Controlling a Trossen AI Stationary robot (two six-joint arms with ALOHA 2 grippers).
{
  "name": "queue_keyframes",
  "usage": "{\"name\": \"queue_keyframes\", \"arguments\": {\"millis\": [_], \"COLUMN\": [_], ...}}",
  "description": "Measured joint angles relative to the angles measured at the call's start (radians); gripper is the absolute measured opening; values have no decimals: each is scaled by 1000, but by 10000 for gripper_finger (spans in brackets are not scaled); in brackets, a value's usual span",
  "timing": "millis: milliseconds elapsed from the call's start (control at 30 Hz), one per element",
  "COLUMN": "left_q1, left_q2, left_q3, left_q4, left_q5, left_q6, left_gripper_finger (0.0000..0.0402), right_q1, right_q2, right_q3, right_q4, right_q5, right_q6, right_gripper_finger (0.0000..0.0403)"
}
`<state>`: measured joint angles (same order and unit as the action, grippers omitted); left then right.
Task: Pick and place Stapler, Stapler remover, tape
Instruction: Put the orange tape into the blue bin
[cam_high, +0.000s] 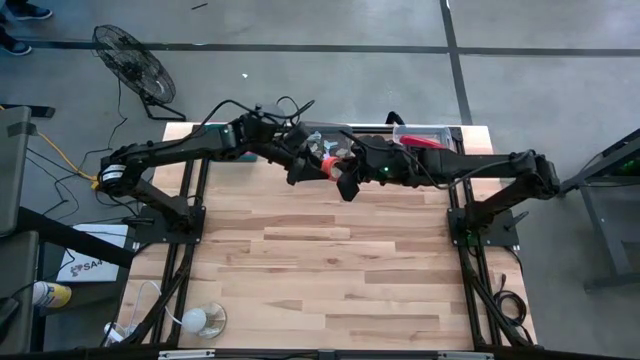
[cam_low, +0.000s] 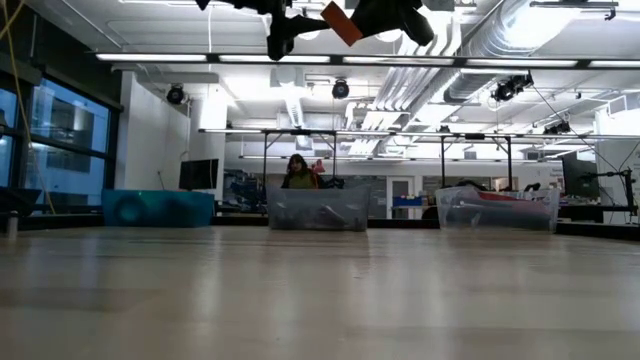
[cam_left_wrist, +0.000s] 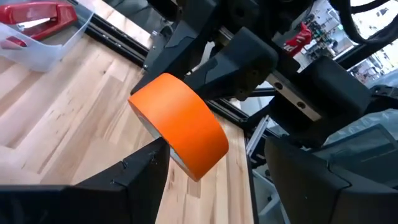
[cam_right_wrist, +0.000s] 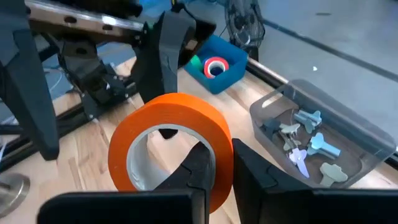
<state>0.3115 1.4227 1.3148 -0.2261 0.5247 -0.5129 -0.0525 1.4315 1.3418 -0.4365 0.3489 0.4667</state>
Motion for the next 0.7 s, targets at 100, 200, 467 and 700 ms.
{"name": "queue_keyframes", "arguments": {"millis": [100,200,467,700], "left_q1": [-5,-13,-24,-24], "left_q2": [0,0,0,0], "left_q3": [0,0,0,-1], "left_q4": [16,48,89,85], "left_q5": [5,-3,3,-7], "left_q6": [-1,-3,-16,-19], "left_gripper_finger": [259,258,204,98], "right_q1": [0,-1,0,1], "right_q2": [0,0,-3,-3], "right_q3": [0,0,2,2], "right_q4": [29,73,87,88], "right_q5": [25,22,19,10], "right_q6": [0,-4,-4,3], "right_gripper_finger": [30,30,30,30]}}
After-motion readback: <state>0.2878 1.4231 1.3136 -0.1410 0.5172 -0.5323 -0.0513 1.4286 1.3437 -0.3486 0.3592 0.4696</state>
